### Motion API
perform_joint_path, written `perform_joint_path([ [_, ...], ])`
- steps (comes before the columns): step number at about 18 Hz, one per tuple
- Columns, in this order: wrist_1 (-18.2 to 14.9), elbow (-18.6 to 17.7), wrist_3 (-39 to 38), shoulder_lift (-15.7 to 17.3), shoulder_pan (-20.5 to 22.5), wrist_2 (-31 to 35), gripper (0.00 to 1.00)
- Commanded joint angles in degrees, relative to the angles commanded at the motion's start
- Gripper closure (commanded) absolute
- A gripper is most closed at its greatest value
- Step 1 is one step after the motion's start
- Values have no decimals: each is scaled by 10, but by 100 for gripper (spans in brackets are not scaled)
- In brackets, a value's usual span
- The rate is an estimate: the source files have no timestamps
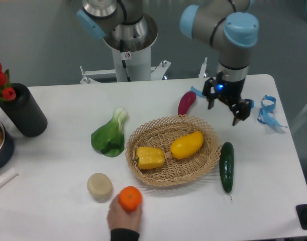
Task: Pick up the yellow pepper from the basket
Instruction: 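Move the open gripper over the wicker basket toward the yellow bell pepper, then lower the open gripper down onto the yellow bell pepper in the basket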
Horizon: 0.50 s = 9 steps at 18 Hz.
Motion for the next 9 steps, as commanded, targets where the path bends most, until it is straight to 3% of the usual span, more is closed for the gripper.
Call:
perform_joint_path([
  [6,2,15,-27,-13,-62,4,0],
  [9,1,26,-33,-40,-85,11,0],
])
